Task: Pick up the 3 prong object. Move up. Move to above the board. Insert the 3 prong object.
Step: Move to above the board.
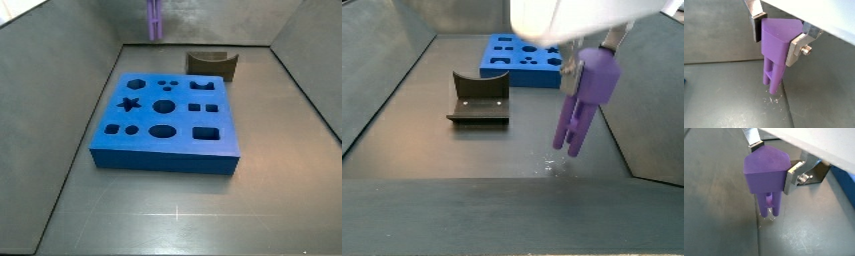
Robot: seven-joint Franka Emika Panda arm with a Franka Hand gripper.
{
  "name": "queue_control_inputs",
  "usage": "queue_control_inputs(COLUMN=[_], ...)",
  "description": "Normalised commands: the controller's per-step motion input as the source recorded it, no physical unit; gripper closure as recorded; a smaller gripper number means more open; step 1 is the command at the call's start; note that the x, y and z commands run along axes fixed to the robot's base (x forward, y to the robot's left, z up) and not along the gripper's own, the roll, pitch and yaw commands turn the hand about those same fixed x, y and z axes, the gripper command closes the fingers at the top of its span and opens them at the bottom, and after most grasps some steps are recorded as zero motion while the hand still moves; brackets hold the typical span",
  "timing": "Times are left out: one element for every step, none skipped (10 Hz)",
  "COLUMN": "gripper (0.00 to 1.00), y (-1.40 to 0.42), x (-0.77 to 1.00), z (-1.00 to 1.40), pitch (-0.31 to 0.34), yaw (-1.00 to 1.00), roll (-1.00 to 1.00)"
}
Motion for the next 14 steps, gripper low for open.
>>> queue_control_inputs(gripper=[1.00,1.00,1.00,1.00,1.00,1.00,1.00,1.00,1.00,1.00,1.00,1.00,1.00,1.00], y=[-0.07,-0.07,-0.07,-0.06,-0.06,-0.05,-0.05,-0.04,-0.04,-0.03,-0.03,-0.03,-0.02,-0.01], x=[-0.18,-0.18,-0.18,-0.17,-0.16,-0.14,-0.13,-0.12,-0.11,-0.09,-0.08,-0.05,-0.03,-0.01], z=[1.00,1.00,1.00,1.00,1.00,1.00,1.00,1.00,1.00,1.00,1.00,0.89,0.74,0.55], pitch=[-0.287,-0.280,-0.234,-0.146,-0.094,-0.031,0.021,0.049,0.070,0.089,0.095,0.099,0.100,0.103], yaw=[0.23,0.23,0.16,0.10,0.09,0.07,0.05,0.05,0.05,0.04,0.04,0.04,0.04,0.03], roll=[-0.25,-0.25,-0.21,-0.15,-0.13,-0.09,-0.04,0.00,0.02,0.05,0.06,0.07,0.07,0.05])
